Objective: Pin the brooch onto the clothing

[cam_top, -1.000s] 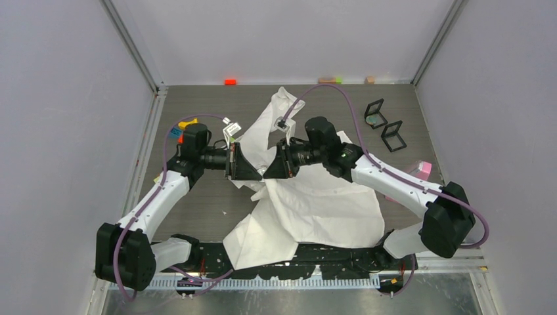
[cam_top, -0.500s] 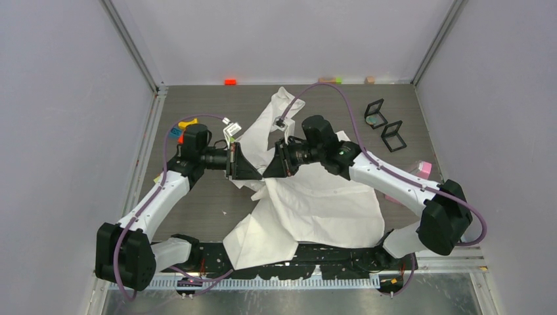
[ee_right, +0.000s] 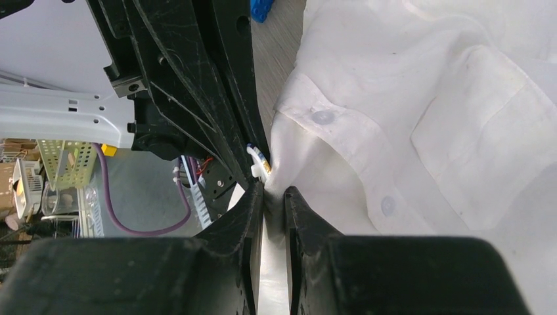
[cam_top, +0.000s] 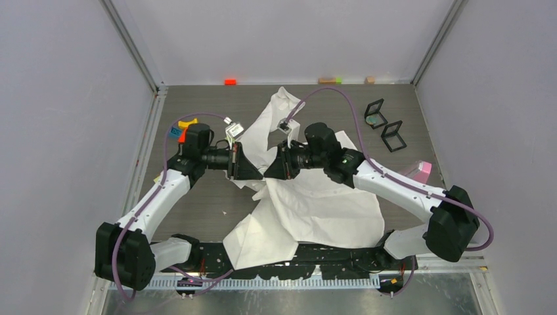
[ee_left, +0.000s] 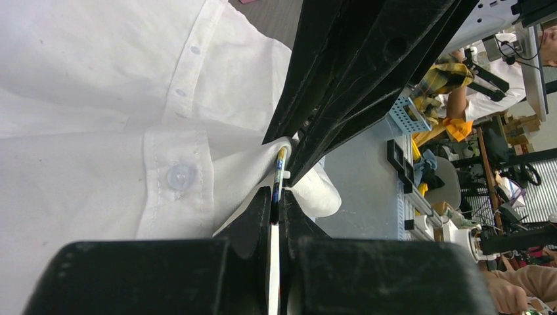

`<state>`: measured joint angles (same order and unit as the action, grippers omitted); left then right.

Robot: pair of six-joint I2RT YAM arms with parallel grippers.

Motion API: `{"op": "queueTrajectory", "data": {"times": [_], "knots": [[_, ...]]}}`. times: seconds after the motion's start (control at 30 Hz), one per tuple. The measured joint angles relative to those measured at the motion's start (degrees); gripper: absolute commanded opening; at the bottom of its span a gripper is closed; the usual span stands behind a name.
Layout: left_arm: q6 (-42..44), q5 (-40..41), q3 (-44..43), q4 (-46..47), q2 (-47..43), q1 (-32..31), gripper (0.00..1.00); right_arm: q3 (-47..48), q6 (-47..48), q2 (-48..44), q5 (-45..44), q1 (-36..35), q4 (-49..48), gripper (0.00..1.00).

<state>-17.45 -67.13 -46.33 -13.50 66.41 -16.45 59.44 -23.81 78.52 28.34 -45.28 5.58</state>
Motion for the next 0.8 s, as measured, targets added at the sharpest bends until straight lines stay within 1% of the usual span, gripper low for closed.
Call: {"op": "queueTrajectory", "data": {"times": [0.4, 0.53, 0.8], "knots": [[0.4, 1.7, -1.0, -1.8, 0.0, 0.9, 0.0, -1.6, -0.6, -0.6, -1.5, -0.1, -3.5, 0.01], [0.4, 1.7, -1.4, -2.3, 0.1, 1.3, 0.0, -2.2, -0.6, -0.7, -1.5, 0.0, -5.2, 0.06], [0.4, 1.7, -1.6, -3.6, 0.9, 1.6, 0.0, -3.0, -0.5, -0.7, -1.0, 0.0, -6.0, 0.2]]}}
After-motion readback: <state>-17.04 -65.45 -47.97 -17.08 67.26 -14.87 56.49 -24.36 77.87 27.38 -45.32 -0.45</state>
